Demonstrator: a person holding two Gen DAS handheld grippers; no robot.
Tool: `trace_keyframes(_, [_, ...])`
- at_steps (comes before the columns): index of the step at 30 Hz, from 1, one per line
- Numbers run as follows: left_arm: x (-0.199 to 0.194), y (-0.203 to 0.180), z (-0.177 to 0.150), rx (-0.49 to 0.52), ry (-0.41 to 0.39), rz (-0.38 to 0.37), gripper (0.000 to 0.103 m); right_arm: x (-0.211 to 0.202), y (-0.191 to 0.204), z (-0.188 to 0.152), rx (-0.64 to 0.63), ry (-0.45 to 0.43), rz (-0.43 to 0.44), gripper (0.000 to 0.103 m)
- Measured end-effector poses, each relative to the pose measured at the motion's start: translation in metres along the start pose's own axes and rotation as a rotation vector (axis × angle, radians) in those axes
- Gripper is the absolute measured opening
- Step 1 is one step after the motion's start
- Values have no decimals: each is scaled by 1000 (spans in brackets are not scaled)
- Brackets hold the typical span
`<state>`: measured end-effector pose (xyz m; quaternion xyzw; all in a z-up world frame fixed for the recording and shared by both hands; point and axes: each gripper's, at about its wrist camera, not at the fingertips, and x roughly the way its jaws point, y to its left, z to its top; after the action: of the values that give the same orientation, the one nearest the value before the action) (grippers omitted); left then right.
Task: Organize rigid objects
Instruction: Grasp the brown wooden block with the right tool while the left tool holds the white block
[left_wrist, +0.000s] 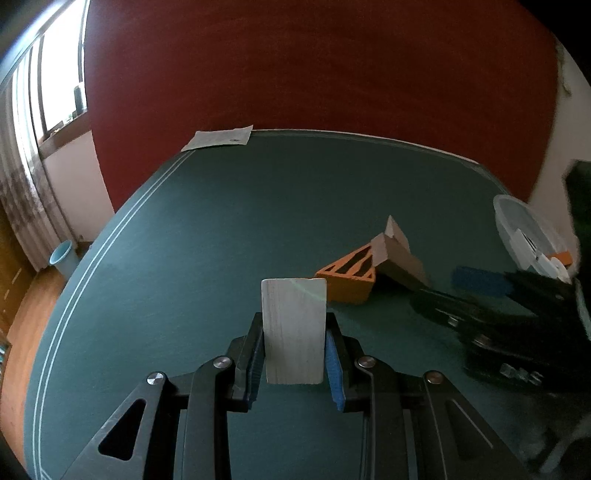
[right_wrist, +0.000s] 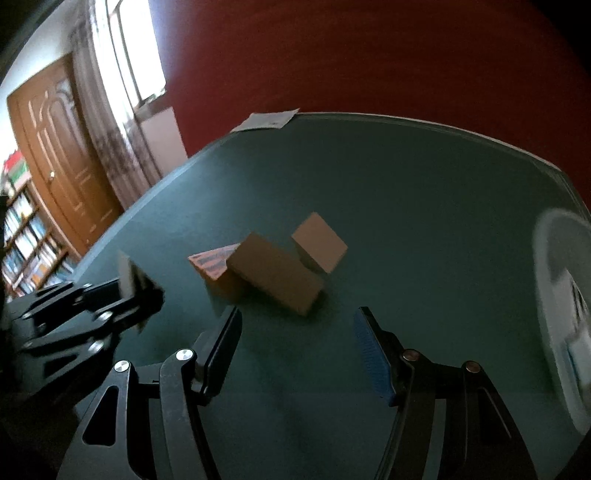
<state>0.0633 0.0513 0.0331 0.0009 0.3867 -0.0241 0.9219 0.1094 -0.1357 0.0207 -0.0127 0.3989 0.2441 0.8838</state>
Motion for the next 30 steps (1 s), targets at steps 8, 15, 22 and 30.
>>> trace_keyframes(8, [5,13,-1,-31,11,-16,31,32,9,22,-61,32,-5,59])
trace_keyframes(15, [10,20,1,-45,21,-21,31,32,13,21,-86,30,-36,35])
trace_keyframes(22, [12,20,0,-50,29,-16,31,21,10,10,-46,40,-18,31])
trace_keyframes(30, [11,18,-1,-51,31,-21,31,4,5,-7,23,55,11,31])
